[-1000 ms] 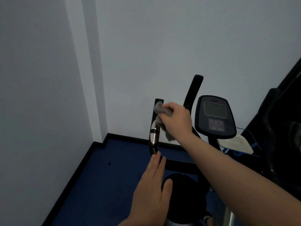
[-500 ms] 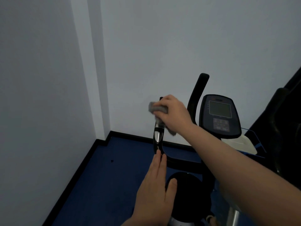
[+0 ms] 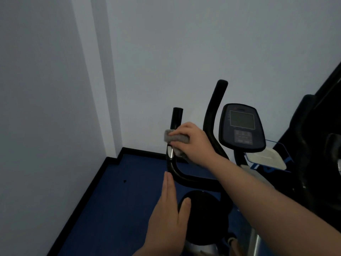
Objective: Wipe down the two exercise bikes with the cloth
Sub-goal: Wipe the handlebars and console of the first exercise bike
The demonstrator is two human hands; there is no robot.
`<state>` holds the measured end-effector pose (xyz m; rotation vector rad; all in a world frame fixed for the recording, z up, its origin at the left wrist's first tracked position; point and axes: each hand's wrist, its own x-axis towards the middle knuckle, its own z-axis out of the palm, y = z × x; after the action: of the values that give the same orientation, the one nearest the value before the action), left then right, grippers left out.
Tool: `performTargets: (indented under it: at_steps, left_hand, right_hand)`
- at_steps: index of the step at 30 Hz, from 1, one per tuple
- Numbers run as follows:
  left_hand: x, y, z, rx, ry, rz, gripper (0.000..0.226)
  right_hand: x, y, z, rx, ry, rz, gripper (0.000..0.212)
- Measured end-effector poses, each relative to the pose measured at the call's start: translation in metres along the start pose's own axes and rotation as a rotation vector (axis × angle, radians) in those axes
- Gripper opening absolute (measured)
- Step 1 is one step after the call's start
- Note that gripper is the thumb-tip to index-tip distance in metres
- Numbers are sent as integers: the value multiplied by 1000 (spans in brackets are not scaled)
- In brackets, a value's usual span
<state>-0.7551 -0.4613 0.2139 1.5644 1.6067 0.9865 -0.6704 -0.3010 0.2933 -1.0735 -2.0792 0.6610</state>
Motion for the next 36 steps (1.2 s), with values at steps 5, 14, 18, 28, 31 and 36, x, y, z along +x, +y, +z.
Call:
performTargets:
  at_steps: [5, 14, 18, 28, 31, 36]
  left_hand:
    - [-5, 1, 1, -75, 72, -38, 83]
    - [-13, 2, 5, -26, 154, -36, 86]
    - [-14, 5, 10, -169, 207, -54, 83]
    - [-17, 1, 14, -130, 237, 71, 21]
    - [-17, 2, 16, -172, 271, 116, 20]
    - [-17, 2, 17, -115, 287, 147, 27]
  right_hand:
    - [-36, -1, 7, -5, -100, -49, 20]
    - [-70, 5, -68, -471, -635, -117, 24]
    - [-70, 2, -42, -301, -471, -130, 23]
    - [-61, 20, -64, -380, -517, 14, 29]
    - [-55, 13, -40, -287, -390, 41, 27]
    - [-59, 13, -28, -179, -299, 59, 24]
